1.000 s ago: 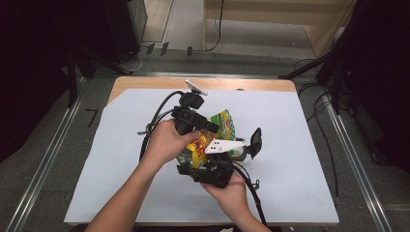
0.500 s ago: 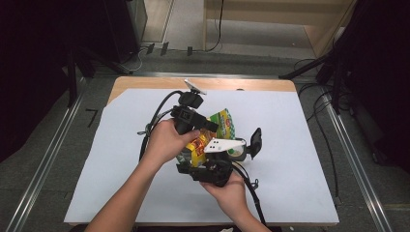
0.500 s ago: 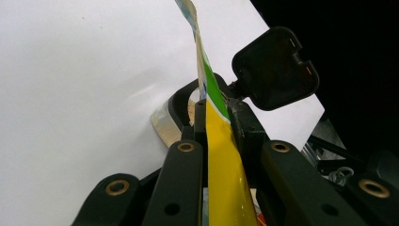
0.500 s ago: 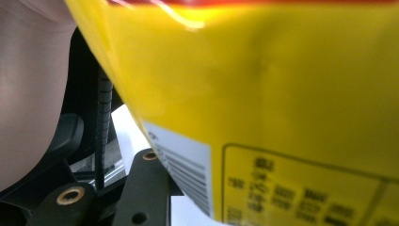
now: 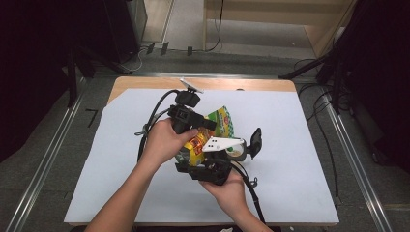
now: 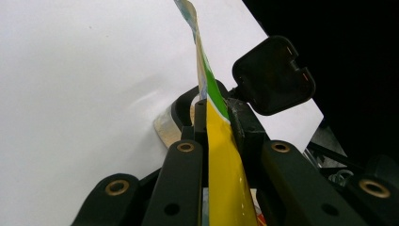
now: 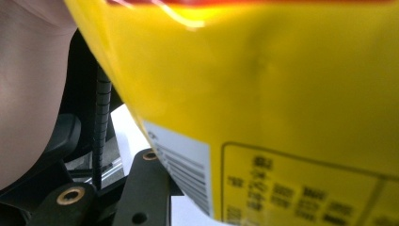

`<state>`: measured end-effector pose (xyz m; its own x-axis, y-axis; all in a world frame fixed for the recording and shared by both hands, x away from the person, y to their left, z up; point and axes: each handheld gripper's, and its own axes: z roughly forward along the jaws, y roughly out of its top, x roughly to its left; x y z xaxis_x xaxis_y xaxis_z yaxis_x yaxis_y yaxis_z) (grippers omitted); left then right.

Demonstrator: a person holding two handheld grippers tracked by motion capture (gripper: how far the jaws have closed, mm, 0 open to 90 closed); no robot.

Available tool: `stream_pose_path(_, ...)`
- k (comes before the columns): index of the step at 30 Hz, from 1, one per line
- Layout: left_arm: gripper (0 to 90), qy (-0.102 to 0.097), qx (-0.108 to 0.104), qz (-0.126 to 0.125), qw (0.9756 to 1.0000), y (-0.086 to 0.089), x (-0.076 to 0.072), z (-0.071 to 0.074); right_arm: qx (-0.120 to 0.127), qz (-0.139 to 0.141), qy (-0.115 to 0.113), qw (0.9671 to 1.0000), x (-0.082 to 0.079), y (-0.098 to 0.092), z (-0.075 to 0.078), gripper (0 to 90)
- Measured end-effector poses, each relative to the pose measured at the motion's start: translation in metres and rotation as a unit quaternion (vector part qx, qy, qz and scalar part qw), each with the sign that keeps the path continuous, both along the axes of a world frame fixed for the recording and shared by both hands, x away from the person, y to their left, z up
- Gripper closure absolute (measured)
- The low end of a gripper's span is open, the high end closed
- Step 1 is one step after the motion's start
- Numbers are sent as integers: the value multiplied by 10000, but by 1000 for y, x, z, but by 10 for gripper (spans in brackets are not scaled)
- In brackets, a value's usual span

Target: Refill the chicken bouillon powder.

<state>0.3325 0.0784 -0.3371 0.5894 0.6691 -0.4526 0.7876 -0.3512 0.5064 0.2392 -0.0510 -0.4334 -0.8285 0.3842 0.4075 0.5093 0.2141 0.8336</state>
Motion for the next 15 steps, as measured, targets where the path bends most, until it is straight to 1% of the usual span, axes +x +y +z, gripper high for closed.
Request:
stream_pose_path(7,832,14,3,42,10000,3,1,-1,16,15,9,10000,1,3,-1,664)
stream_pose_path(15,832,-29,-16,49,10000,2,0,-1,20,3,-15,10000,1,2,-1,665)
